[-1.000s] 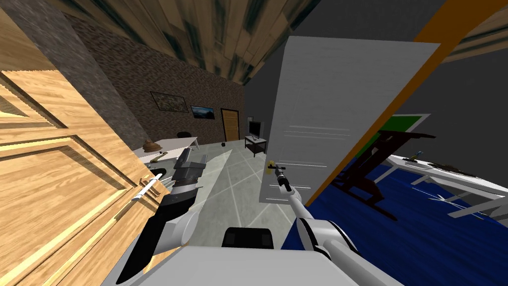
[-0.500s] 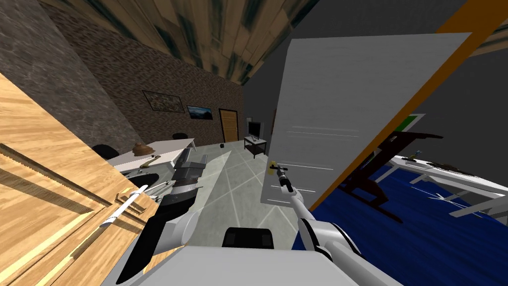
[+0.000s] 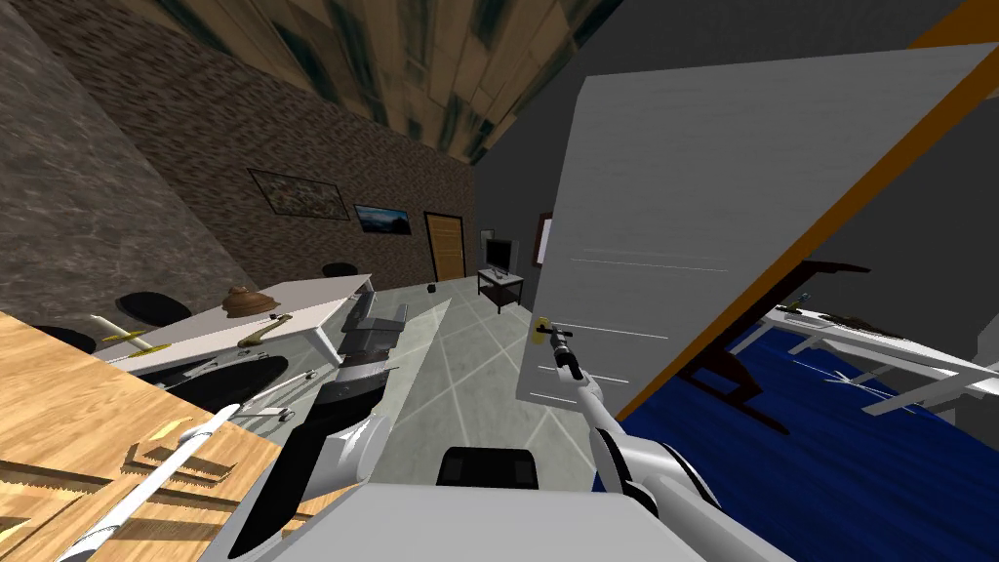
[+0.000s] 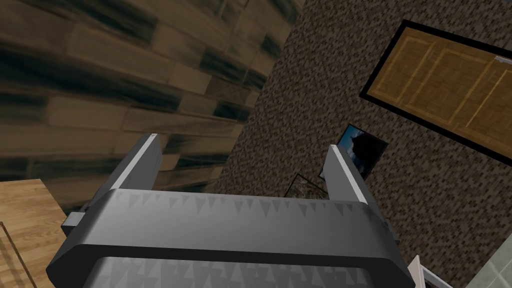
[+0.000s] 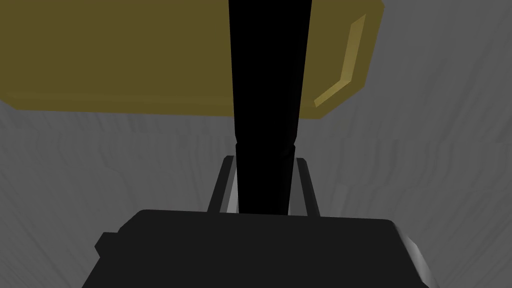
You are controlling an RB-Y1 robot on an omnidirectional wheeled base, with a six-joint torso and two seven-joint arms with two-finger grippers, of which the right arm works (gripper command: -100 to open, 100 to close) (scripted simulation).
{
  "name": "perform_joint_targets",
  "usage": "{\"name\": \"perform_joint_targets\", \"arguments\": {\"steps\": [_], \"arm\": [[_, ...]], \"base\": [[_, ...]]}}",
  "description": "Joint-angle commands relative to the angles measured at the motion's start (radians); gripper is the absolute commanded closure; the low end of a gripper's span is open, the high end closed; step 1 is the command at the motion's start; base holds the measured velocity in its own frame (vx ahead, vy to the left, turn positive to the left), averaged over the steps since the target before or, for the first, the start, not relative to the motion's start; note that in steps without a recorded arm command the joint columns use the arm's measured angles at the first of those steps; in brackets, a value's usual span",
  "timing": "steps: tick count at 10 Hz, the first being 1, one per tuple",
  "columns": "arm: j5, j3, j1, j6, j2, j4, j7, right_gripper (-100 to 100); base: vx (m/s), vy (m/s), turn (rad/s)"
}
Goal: Push the door open
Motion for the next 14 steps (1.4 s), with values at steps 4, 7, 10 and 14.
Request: {"name": "perform_joint_targets", "arguments": {"steps": [4, 7, 10, 14], "arm": [[-0.009, -0.022, 0.003, 0.001, -0.011, 0.003, 0.009, 100], [-0.018, -0.044, 0.006, 0.001, -0.022, 0.003, 0.017, 100], [-0.03, -0.077, 0.012, 0.0, -0.035, 0.006, 0.03, 100], [-0.046, -0.119, 0.02, -0.001, -0.051, 0.009, 0.048, 100]], "base": [[0.132, 0.067, -0.042], [0.143, 0.059, -0.05], [0.197, 0.074, -0.058], [0.193, 0.09, -0.065]]}}
